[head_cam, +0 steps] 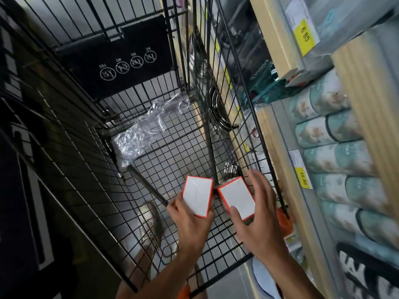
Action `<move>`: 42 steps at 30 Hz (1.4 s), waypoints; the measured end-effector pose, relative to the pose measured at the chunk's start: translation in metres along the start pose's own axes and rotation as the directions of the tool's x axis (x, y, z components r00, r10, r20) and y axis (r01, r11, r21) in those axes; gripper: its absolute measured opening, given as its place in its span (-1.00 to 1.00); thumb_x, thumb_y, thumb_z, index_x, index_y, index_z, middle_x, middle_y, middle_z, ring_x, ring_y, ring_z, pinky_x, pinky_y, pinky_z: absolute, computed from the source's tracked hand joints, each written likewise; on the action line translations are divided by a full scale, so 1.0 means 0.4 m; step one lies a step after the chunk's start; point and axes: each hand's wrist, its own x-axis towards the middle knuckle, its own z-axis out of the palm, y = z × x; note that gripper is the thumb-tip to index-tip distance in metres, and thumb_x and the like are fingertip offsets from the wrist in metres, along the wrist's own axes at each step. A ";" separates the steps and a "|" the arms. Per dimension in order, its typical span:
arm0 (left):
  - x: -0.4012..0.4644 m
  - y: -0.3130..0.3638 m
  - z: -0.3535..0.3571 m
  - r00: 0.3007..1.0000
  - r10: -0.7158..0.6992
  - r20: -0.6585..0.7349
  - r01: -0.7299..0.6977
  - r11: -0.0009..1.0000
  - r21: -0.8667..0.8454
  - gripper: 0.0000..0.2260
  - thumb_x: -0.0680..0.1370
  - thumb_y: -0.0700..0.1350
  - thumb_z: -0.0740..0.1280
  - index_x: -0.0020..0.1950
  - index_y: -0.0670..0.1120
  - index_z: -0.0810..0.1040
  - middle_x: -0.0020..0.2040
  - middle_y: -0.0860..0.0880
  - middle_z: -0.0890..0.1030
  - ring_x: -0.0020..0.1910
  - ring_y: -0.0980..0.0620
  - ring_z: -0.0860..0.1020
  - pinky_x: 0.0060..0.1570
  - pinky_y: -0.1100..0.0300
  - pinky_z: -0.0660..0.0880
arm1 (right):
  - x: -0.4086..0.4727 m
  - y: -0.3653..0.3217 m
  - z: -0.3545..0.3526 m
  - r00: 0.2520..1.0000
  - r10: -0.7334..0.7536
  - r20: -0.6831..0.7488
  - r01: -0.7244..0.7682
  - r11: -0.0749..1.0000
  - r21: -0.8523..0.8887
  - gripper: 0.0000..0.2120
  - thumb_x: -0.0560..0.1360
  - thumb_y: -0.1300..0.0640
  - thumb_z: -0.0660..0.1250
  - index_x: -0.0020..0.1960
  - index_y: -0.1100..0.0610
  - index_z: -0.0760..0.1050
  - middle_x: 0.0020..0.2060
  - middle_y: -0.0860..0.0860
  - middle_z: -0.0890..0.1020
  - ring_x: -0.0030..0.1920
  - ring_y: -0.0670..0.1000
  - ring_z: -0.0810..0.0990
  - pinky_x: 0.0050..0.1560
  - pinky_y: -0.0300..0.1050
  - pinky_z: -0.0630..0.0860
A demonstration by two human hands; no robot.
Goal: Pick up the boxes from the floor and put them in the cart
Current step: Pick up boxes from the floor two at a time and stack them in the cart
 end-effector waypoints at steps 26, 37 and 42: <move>-0.007 -0.010 0.055 0.889 -0.178 0.422 0.163 0.984 0.072 0.10 0.40 0.32 0.46 0.61 0.02 -0.24 0.58 -0.13 0.13 0.53 -0.12 0.21 0.45 -0.11 0.33 | 0.017 -0.006 0.006 0.996 -0.038 0.083 0.045 0.996 -0.082 -0.16 0.45 0.10 0.45 0.61 0.04 0.11 0.58 -0.03 0.17 0.59 0.01 0.14 0.54 -0.10 0.15; 0.066 0.344 -0.392 0.827 0.177 0.534 -0.319 0.929 0.187 -0.26 0.51 0.21 0.39 0.56 0.33 0.02 0.60 0.11 0.13 0.56 -0.04 0.16 0.47 -0.26 0.22 | 0.062 -0.292 -0.170 0.992 -0.049 0.116 0.057 0.996 -0.072 -0.19 0.50 -0.16 0.32 0.62 -0.12 -0.01 0.61 -0.10 0.07 0.59 -0.07 0.08 0.52 0.17 0.27; 0.064 0.584 -0.632 0.662 0.434 0.611 -0.691 0.669 0.273 -0.30 0.55 0.19 0.36 0.60 0.23 0.07 0.62 0.15 0.05 0.58 0.00 -0.01 0.53 -0.29 0.00 | 0.029 -0.462 -0.263 0.991 -0.114 0.069 0.121 0.985 -0.123 -0.22 0.52 -0.15 0.35 0.61 -0.15 0.03 0.58 -0.14 0.08 0.58 -0.05 0.06 0.52 0.06 0.24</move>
